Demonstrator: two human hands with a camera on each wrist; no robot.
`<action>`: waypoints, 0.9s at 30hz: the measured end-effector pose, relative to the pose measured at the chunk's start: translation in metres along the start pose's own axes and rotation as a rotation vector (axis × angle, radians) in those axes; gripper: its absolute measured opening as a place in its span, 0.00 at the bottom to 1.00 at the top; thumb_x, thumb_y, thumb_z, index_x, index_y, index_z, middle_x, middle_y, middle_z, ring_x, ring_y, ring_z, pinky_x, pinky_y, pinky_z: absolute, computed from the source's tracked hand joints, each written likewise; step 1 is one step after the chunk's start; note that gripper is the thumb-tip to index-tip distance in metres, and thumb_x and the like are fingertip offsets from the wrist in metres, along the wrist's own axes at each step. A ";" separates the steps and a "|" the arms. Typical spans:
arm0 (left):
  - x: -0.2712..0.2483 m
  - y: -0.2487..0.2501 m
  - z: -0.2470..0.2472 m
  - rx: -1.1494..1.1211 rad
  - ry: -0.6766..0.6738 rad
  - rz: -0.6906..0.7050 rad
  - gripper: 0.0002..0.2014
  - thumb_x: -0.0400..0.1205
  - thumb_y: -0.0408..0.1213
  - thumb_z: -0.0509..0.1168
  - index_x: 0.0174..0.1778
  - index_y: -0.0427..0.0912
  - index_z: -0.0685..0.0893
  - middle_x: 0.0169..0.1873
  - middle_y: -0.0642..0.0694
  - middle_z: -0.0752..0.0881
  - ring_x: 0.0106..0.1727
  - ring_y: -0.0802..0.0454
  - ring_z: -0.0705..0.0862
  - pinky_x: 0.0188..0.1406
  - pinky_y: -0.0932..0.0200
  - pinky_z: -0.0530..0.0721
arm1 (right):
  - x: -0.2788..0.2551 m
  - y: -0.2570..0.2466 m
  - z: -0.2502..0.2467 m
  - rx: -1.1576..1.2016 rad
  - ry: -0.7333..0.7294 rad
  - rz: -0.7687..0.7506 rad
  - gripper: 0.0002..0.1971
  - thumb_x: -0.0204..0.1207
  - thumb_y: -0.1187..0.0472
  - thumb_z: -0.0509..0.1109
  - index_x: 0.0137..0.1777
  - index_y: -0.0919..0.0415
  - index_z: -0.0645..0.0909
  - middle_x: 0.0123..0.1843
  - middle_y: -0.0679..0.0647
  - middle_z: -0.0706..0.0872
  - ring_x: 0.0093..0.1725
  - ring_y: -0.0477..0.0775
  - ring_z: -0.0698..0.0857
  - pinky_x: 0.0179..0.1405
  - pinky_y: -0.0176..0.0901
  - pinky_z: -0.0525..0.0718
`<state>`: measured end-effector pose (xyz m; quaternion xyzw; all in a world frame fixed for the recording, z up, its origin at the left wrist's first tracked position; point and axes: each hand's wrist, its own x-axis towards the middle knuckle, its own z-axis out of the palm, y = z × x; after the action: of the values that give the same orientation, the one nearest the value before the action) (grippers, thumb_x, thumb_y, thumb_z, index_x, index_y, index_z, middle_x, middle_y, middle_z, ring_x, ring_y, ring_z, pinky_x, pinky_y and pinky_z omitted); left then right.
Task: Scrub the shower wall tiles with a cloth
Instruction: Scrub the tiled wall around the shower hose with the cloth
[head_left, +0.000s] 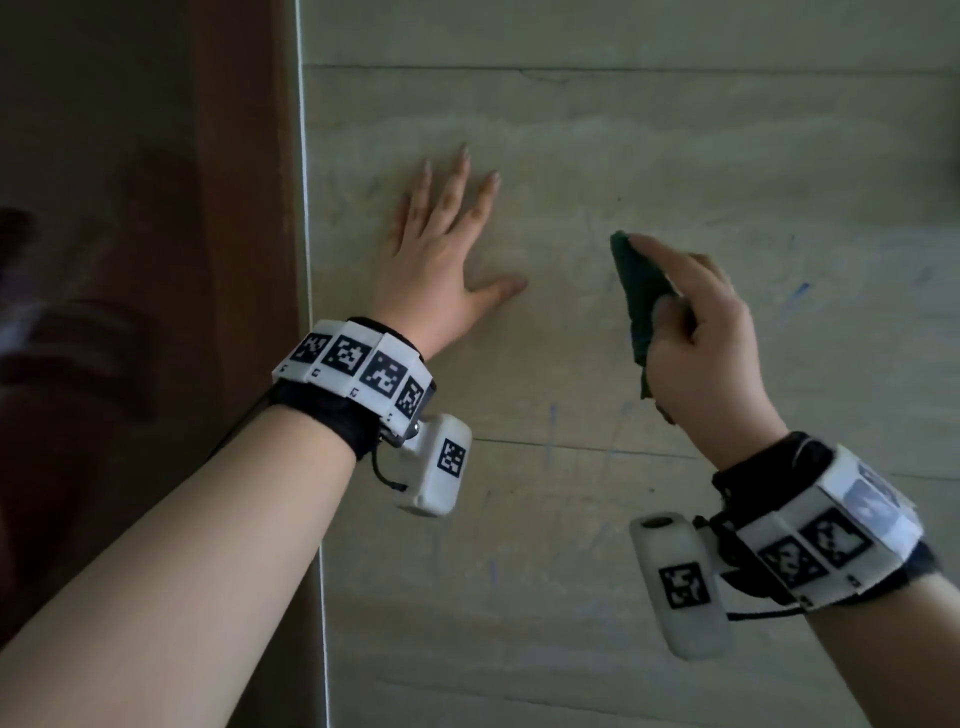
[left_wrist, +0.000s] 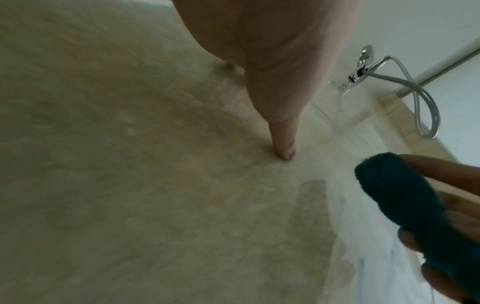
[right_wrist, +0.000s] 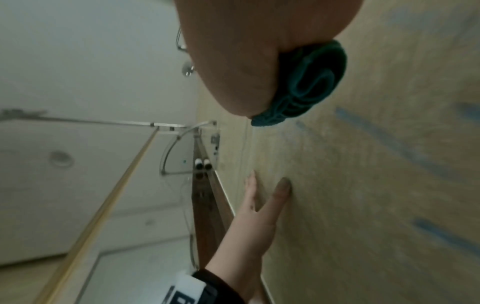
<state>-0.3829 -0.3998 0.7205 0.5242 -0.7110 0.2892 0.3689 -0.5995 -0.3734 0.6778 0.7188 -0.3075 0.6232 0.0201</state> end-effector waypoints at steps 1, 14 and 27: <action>0.010 0.006 -0.002 -0.014 0.010 0.003 0.45 0.80 0.63 0.60 0.85 0.51 0.43 0.84 0.47 0.35 0.83 0.42 0.33 0.77 0.52 0.30 | 0.008 -0.001 -0.003 0.018 0.012 0.045 0.25 0.82 0.75 0.52 0.71 0.53 0.76 0.59 0.49 0.76 0.50 0.49 0.78 0.42 0.23 0.74; 0.025 0.020 0.005 -0.015 0.082 -0.025 0.42 0.80 0.63 0.56 0.85 0.54 0.42 0.84 0.50 0.36 0.84 0.43 0.34 0.78 0.47 0.32 | 0.035 -0.020 -0.018 0.972 -0.047 0.534 0.18 0.79 0.72 0.64 0.68 0.65 0.78 0.52 0.59 0.87 0.43 0.52 0.86 0.41 0.43 0.83; -0.004 0.046 -0.035 -1.153 -0.278 -0.109 0.23 0.70 0.55 0.66 0.62 0.58 0.80 0.69 0.59 0.79 0.72 0.63 0.75 0.77 0.55 0.68 | 0.022 -0.030 -0.013 1.160 -0.197 0.578 0.20 0.72 0.70 0.65 0.65 0.67 0.77 0.53 0.60 0.88 0.45 0.56 0.88 0.44 0.46 0.87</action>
<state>-0.4189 -0.3566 0.7353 0.3080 -0.7671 -0.2343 0.5116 -0.5964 -0.3532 0.7109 0.5550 -0.1030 0.5996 -0.5673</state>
